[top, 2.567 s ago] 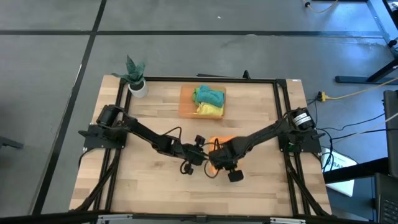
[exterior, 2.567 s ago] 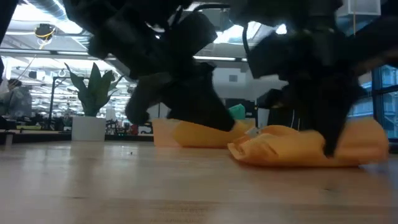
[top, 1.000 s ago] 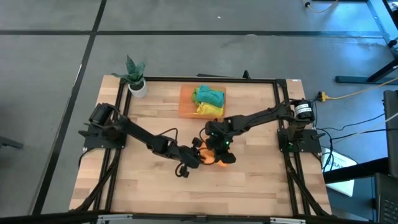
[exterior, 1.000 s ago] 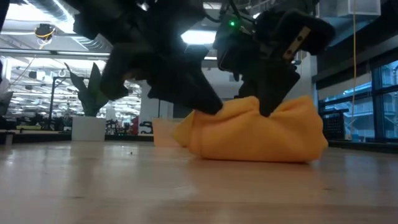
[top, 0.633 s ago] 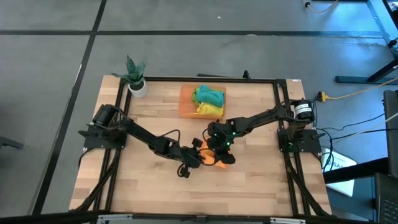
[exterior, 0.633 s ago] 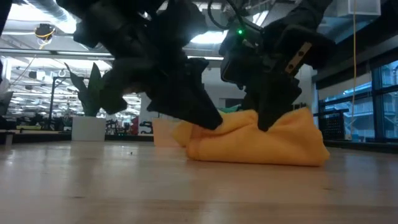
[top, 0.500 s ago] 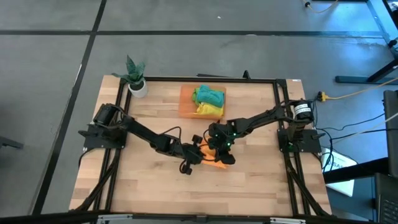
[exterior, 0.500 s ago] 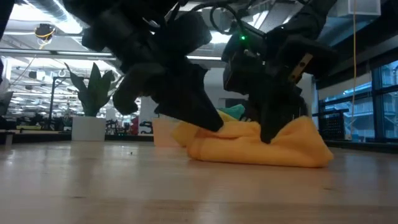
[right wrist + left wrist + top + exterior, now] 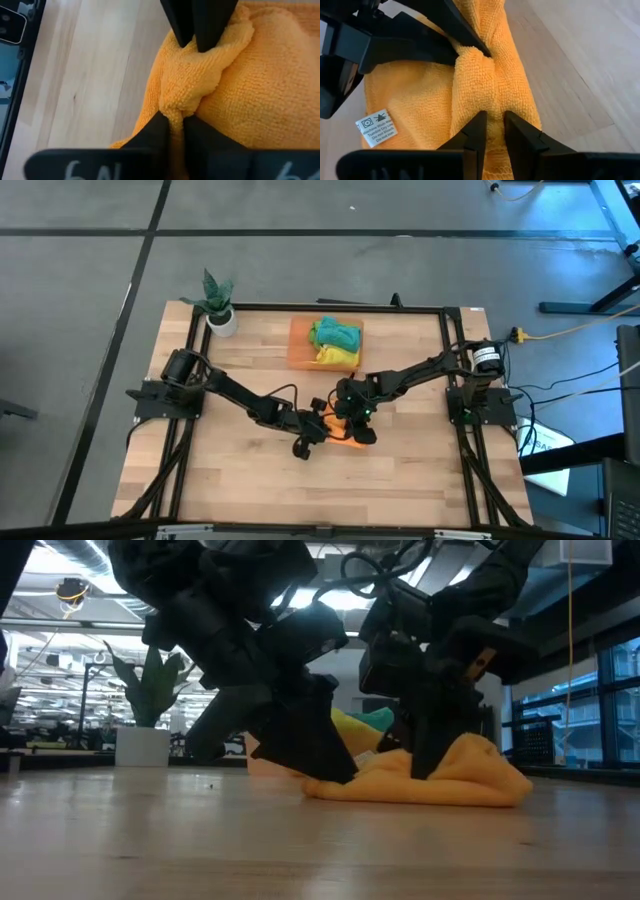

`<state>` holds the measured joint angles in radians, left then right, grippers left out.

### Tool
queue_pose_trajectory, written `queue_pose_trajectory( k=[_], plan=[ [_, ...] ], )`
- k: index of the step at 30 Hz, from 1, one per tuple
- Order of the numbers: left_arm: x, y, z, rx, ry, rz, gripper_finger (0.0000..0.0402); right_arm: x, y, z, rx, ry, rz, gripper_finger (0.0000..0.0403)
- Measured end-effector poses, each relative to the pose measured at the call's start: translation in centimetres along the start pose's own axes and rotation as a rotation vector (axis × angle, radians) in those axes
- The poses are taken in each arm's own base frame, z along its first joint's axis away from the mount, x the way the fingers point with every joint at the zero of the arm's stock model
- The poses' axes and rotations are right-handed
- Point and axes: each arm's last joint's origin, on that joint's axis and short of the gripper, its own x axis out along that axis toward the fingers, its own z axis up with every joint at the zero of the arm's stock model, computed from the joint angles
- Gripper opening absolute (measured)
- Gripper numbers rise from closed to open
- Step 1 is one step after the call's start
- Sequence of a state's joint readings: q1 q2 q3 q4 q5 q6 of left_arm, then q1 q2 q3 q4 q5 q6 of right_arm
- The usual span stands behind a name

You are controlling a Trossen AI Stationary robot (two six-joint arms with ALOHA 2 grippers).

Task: Roll microfiber towels into tight, uniform cylinder then place into a basket
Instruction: Roll the orange microfiber cloth

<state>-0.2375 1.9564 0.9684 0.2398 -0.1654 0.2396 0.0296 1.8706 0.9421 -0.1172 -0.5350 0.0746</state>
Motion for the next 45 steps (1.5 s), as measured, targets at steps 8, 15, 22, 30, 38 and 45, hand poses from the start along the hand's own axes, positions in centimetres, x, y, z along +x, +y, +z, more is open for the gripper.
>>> queue_pose_trajectory(
  k=[8,15,22,30,38,45],
  plan=[
    [0.0,0.0,-0.1,0.001,0.016,-0.004,0.0060,-0.3,0.2,0.5,0.067,0.026,0.007,0.0090],
    [0.0,0.0,-0.2,0.002,0.022,-0.005,0.0060,-1.7,1.2,2.5,0.050,0.125,0.005,0.0134],
    [0.1,0.4,-0.3,-0.018,0.027,-0.005,0.0060,-4.0,3.2,4.7,0.086,0.253,-0.001,0.0158],
    [0.2,1.0,-0.5,-0.050,0.027,-0.022,0.0060,-1.9,7.6,4.4,-0.053,0.296,-0.226,0.0148],
    [0.2,1.1,-0.6,-0.046,0.026,-0.027,0.0060,0.9,10.0,2.4,-0.224,0.258,-0.402,0.0147],
    [0.2,1.0,-0.6,-0.048,0.027,-0.026,0.0060,1.8,11.9,2.0,-0.279,0.235,-0.371,0.0147]
  ],
)
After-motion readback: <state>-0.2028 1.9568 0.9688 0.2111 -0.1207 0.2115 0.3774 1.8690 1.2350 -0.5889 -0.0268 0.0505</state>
